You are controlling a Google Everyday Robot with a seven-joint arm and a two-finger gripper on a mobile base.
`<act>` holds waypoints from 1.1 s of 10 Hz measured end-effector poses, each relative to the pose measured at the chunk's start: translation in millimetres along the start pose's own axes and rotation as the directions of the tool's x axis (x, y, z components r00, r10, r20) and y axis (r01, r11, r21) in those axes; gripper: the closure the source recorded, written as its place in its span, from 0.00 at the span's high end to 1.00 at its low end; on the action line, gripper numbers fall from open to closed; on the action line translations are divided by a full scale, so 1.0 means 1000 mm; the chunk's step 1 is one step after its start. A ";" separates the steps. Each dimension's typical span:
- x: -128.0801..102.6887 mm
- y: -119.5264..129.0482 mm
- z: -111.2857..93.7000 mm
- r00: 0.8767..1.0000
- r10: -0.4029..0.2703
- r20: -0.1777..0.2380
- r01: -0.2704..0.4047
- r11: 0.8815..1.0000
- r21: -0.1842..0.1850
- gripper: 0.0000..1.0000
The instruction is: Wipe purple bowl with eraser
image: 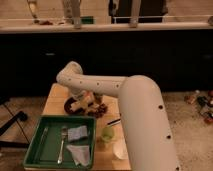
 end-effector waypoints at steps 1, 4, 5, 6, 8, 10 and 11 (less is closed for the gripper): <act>0.005 -0.008 -0.002 1.000 0.017 0.001 -0.017 1.000 0.014 0.00; 0.003 -0.030 -0.006 0.999 0.035 0.019 -0.036 0.998 0.048 0.00; 0.000 -0.035 -0.007 0.999 0.032 0.029 -0.034 0.998 0.061 0.00; -0.006 -0.038 -0.009 0.998 0.020 0.051 -0.024 0.997 0.074 0.00; -0.022 -0.040 -0.018 0.995 -0.023 0.096 0.013 0.994 0.105 0.00; -0.027 -0.034 -0.024 0.990 -0.065 0.127 0.049 0.992 0.120 0.00; -0.031 -0.030 -0.025 0.987 -0.084 0.139 0.068 0.991 0.118 0.00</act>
